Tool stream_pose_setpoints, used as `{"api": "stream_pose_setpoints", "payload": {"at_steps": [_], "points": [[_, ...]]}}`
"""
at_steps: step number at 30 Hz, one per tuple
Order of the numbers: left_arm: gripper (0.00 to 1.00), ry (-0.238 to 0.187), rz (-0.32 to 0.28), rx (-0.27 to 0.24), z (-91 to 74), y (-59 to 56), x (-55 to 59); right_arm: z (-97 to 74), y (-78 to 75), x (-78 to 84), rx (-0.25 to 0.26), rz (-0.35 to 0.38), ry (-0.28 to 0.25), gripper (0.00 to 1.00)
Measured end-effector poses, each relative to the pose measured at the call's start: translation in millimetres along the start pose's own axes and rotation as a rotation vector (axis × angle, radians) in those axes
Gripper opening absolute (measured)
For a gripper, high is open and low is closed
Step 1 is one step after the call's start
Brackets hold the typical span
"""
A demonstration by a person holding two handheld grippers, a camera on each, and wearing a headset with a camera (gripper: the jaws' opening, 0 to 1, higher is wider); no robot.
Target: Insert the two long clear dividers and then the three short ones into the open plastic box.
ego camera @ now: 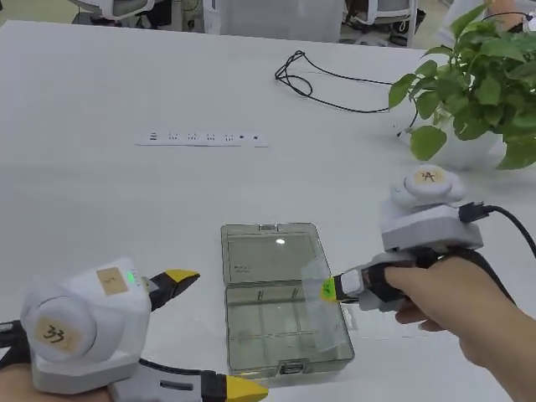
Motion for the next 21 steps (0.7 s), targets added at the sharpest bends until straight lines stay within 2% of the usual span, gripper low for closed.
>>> {"api": "stream_pose_setpoints", "payload": {"at_steps": [11,21], "points": [[0.99,0.009,0.001,0.032,-0.1,4.5,7.3,16.5,-3.7,6.4,0.037,0.036,0.035,0.06],[0.97,-0.006,-0.007,0.048,2.7,4.8,7.0,24.1,-4.4,9.7,0.053,0.047,0.043,0.06]]}}
Point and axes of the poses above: the centre of the closed fingertips' face, and the gripper's own axes: z roughly forward along the fingers, y roughly to its left, x roughly out of its underside, the point moved 7 cm from there along -z, roughly backward along the fingers, and after that the axes turned 11 degrees about x, right-handed, at the moved point
